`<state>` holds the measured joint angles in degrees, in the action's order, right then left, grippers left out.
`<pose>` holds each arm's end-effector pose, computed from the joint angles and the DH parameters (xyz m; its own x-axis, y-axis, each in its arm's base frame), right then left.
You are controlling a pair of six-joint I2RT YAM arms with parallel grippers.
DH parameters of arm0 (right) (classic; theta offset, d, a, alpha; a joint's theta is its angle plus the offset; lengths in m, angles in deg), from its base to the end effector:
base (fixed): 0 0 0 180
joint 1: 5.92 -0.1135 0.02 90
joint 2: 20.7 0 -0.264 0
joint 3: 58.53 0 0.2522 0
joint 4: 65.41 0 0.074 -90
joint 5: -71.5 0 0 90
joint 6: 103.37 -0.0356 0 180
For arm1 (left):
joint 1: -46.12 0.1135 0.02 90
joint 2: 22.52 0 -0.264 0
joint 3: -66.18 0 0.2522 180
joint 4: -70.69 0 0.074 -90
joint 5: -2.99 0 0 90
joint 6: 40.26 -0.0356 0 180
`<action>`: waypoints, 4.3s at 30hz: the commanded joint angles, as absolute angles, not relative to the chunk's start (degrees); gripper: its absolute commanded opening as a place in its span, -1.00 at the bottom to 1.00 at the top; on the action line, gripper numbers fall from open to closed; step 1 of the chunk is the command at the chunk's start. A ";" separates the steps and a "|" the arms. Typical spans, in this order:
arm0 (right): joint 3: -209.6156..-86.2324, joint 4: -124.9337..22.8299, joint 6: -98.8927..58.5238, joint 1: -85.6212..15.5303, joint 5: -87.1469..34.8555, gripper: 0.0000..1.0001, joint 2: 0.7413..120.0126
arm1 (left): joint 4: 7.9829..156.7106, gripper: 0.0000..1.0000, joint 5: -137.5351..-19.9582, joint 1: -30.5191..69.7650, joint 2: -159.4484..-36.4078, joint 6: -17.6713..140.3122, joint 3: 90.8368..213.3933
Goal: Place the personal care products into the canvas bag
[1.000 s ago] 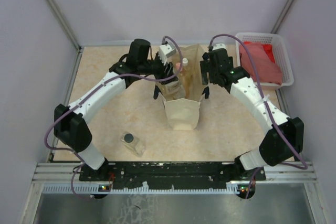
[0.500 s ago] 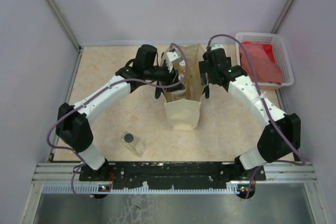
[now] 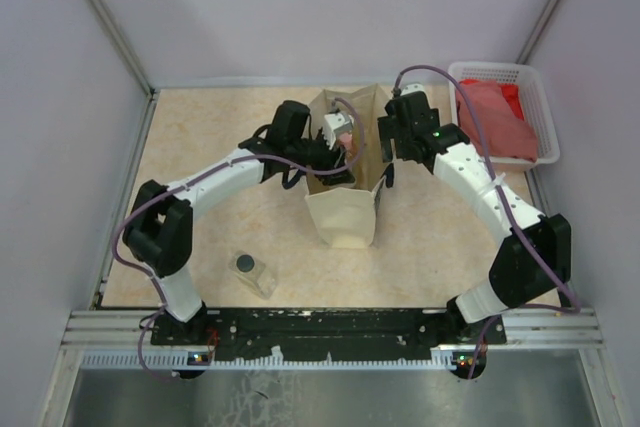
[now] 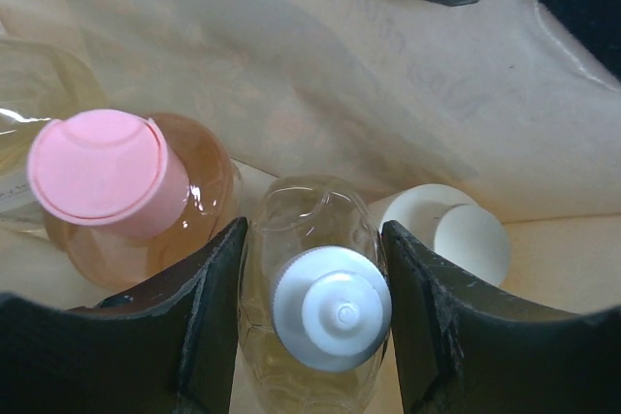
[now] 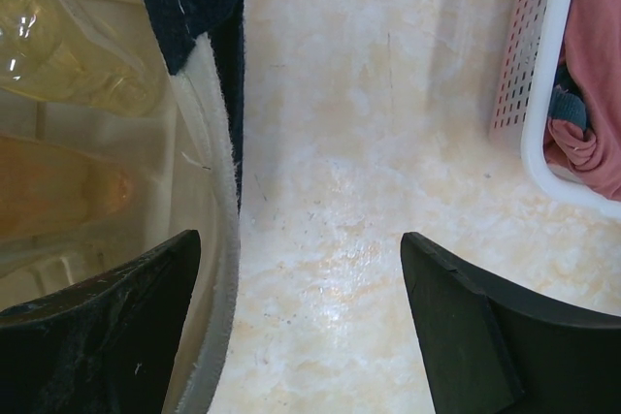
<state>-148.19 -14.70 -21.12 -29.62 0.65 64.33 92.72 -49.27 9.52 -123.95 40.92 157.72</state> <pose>0.3006 0.1192 0.3193 -0.6766 -0.1579 -0.7192 -0.0808 0.9868 -0.1406 0.3141 -0.2604 0.2749 -0.2832 0.3614 -0.8884 0.9432 0.2729 -0.1897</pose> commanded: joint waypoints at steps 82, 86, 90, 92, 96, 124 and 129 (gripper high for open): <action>-154.64 -13.80 -17.80 -29.10 -0.06 0.77 68.13 | 149.82 1.00 -95.64 7.98 -73.28 112.89 135.90; -155.68 -13.06 -17.35 -29.06 -0.20 0.77 68.62 | 149.11 1.00 -90.57 7.98 -72.87 111.58 133.98; -156.37 -12.43 -16.80 -29.04 -0.18 0.77 68.74 | 149.46 1.00 -85.56 7.70 -72.44 110.55 131.25; -156.00 -12.27 -16.72 -29.11 -0.05 0.77 68.24 | 149.69 1.00 -85.12 7.39 -72.04 110.11 129.75; -154.90 -12.27 -16.37 -29.04 0.27 0.78 67.25 | 149.91 1.00 -85.70 6.98 -73.41 108.17 128.75; -153.01 -12.72 -15.89 -29.03 1.39 0.80 65.49 | 140.29 -0.26 -87.83 4.42 -83.05 102.77 131.99; -152.32 -12.78 -16.00 -29.05 1.52 0.80 64.77 | 140.32 -0.46 -90.42 4.38 -85.40 100.20 135.26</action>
<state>-152.82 -12.18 -16.86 -29.62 0.28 68.44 142.99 -87.83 4.67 -84.30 102.89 131.41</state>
